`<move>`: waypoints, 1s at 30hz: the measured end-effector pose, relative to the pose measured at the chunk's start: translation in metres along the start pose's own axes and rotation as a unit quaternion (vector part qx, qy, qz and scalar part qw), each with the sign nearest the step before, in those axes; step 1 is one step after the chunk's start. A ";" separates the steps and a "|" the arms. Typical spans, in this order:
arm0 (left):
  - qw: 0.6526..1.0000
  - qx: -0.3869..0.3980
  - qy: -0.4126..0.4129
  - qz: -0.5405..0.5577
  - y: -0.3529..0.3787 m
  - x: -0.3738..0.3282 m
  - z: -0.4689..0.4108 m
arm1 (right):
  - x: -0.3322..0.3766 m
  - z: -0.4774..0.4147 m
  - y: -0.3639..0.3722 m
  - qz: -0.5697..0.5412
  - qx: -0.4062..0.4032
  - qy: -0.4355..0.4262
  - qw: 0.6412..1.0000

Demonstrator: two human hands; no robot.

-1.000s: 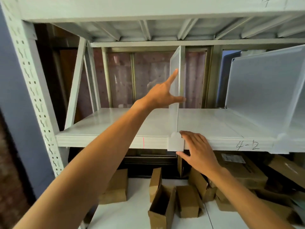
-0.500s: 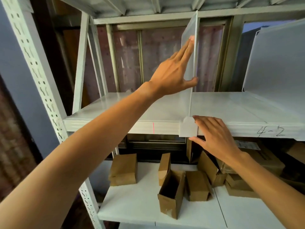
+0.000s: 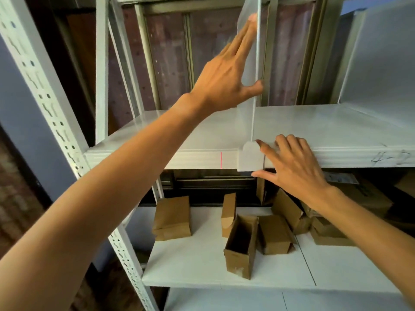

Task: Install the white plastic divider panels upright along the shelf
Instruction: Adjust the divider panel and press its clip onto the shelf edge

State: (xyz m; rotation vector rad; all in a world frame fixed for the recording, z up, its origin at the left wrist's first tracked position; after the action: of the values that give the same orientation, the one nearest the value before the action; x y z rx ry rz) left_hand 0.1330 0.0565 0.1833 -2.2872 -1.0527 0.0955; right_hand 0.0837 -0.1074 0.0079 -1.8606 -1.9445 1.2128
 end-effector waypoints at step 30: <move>0.997 0.063 -0.041 0.021 -0.022 0.025 0.018 | 0.033 -0.007 0.010 -0.064 -0.061 -0.037 0.995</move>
State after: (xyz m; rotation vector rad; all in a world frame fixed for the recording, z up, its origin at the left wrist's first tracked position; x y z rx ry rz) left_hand 0.1297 0.0942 0.1852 -2.2076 -1.0112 0.2685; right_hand 0.0896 -0.0764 -0.0068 -1.7375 -2.1850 1.1643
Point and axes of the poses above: each hand's wrist, its own z-axis away from the middle knuckle, its own y-axis out of the palm, x = y × z, the point moved 4 cm from there along -z, towards the middle knuckle, and after that the axes turned 2 degrees about -x, right-handed, at the moved point
